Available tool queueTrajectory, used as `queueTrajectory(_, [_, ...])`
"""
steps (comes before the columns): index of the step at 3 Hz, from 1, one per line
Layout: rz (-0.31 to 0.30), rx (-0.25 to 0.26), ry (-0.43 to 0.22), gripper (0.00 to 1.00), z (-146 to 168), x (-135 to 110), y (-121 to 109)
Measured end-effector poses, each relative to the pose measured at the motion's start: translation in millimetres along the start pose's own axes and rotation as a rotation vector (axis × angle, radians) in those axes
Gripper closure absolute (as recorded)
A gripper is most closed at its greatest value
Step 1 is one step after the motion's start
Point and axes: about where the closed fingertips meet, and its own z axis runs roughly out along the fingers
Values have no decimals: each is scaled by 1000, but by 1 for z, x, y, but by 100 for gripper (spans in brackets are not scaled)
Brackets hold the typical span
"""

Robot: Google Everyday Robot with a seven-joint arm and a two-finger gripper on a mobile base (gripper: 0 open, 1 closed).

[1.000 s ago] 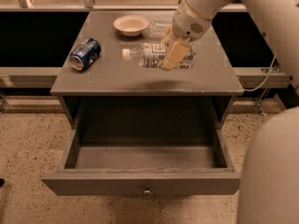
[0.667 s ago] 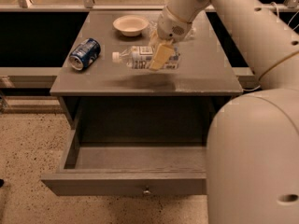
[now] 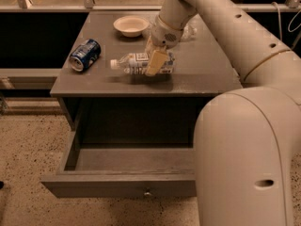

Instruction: Pick blue plastic bottle from top drawer and place on counter

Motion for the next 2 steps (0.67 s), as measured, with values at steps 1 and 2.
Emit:
queueTrajectory(1, [0, 10, -6, 10, 4, -2, -4])
queueTrajectory(2, [-1, 15, -9, 0, 6, -3, -6])
